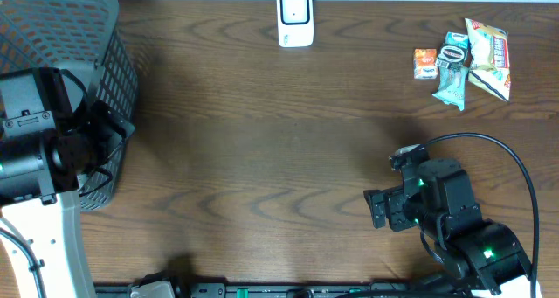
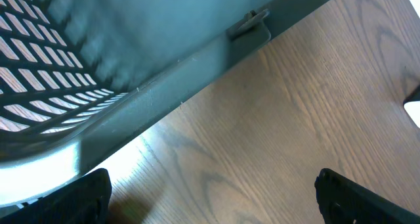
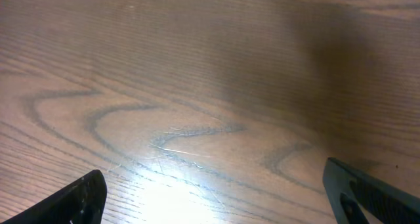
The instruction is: Scan the item barcode
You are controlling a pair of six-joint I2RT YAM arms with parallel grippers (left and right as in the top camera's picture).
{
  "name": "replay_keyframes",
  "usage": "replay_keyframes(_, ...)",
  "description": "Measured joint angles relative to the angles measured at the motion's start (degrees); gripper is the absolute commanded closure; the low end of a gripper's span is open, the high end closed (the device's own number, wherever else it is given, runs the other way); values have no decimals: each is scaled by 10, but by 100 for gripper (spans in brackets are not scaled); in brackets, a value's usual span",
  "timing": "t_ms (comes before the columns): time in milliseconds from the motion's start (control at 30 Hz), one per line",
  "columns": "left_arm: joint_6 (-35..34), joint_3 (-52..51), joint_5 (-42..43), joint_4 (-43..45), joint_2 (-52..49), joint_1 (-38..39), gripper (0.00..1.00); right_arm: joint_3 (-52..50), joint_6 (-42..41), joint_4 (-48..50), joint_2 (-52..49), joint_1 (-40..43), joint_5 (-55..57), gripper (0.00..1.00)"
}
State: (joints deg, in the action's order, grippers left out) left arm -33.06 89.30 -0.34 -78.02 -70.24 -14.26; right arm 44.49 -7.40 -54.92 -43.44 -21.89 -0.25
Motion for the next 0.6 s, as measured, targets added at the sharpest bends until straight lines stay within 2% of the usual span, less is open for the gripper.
replay_keyframes(300,0,0,0,0,0,0,2,0,0,11,0,0,0,1)
replay_keyframes(600,0,0,0,0,0,0,3,-45,20,98,18,5,-2,1)
